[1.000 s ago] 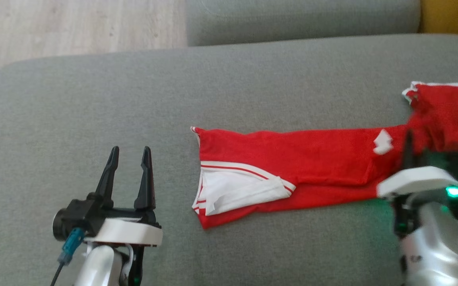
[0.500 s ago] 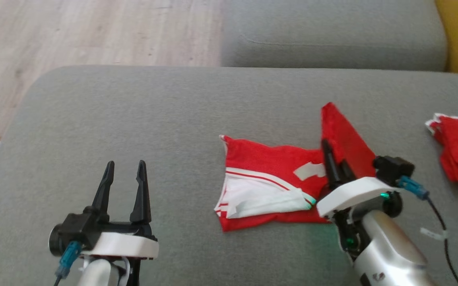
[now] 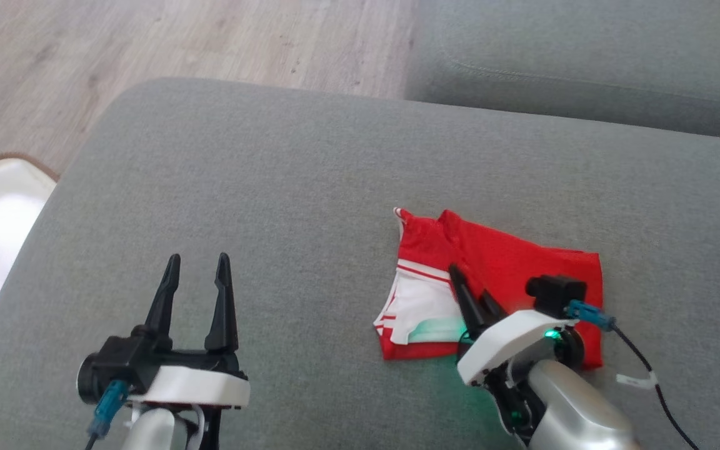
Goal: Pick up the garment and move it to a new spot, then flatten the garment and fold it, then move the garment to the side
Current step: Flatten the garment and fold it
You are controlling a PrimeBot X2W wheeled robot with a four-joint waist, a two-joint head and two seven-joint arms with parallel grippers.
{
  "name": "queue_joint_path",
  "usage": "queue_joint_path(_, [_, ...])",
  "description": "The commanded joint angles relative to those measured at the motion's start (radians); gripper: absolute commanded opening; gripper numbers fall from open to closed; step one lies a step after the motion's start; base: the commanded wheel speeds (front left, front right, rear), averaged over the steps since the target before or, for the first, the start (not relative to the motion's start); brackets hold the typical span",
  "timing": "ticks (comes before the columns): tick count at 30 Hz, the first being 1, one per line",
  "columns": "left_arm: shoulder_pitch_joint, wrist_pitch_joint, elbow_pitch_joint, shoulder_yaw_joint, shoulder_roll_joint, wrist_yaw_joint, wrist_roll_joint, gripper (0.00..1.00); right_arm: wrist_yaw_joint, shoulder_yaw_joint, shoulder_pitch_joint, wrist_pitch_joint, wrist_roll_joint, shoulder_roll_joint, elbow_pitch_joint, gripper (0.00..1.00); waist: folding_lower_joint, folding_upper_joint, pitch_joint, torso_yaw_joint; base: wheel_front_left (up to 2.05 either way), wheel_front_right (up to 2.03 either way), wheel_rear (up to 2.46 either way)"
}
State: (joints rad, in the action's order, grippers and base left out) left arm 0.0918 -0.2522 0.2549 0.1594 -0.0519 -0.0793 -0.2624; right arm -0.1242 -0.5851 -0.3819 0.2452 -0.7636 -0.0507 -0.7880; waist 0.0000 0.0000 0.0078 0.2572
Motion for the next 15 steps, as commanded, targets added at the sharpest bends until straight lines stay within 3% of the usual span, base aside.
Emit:
queue_joint_path(1, [0.033,-0.01,-0.029,-0.034,-0.001,0.0,0.009,1.0,-0.007,-0.042,-0.054,0.01,-0.02,0.0,0.021,0.0,0.0,0.0,0.011,0.013,0.0,0.0,0.0])
queue_joint_path(10, [0.05,-0.01,-0.028,-0.026,0.0,-0.001,0.007,1.0,-0.007,-0.178,-0.096,0.015,-0.088,0.0,-0.023,0.0,0.0,0.0,0.045,0.033,0.0,0.0,0.0])
queue_joint_path(11, [0.051,-0.01,-0.026,-0.026,0.0,0.0,0.007,1.0,-0.007,-0.197,-0.099,0.012,-0.093,0.0,-0.034,0.95,0.0,0.0,0.047,0.032,0.0,0.0,0.0])
queue_joint_path(12, [0.051,-0.01,-0.023,-0.026,0.0,-0.001,0.006,1.0,-0.007,-0.222,-0.097,-0.003,-0.108,0.0,-0.034,1.0,0.0,0.0,0.049,0.031,0.0,0.0,0.0])
queue_joint_path(15, [0.051,-0.01,-0.015,-0.026,-0.002,-0.003,0.006,1.0,-0.007,-0.268,-0.104,0.001,-0.157,0.0,0.003,1.0,0.0,0.0,0.05,0.018,0.0,0.0,0.0])
